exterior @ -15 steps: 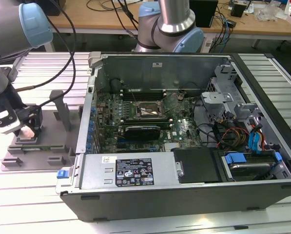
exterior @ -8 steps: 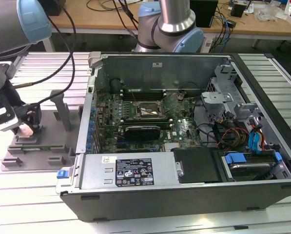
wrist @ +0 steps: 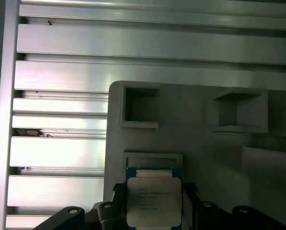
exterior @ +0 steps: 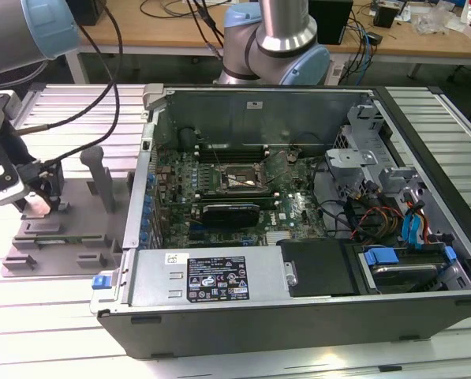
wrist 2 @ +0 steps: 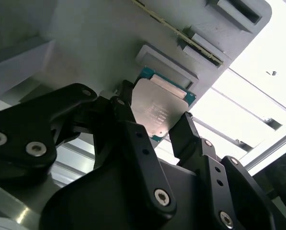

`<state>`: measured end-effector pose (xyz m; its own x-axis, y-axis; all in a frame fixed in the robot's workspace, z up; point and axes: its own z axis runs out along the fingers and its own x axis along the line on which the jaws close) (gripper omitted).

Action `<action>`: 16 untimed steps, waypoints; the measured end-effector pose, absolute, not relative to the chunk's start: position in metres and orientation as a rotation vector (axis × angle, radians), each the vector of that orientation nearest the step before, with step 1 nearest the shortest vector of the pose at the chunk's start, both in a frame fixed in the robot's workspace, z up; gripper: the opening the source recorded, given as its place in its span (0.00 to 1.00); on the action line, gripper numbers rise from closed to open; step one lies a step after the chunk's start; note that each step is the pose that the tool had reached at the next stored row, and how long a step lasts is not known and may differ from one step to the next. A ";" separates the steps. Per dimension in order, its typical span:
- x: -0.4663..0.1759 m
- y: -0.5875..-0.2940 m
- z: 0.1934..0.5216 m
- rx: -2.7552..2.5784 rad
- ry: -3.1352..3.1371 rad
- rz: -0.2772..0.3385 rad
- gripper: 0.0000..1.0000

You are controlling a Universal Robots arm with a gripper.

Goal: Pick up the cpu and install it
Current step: 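Pick up the cpu and move it towards the insertion slot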

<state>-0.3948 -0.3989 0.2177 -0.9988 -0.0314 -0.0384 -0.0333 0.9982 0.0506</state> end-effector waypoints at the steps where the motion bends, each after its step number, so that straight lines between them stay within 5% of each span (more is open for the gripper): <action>1: -0.395 -0.399 0.219 -0.050 3.103 0.080 0.55; 16: -0.395 -0.399 0.246 -0.050 3.102 0.092 0.55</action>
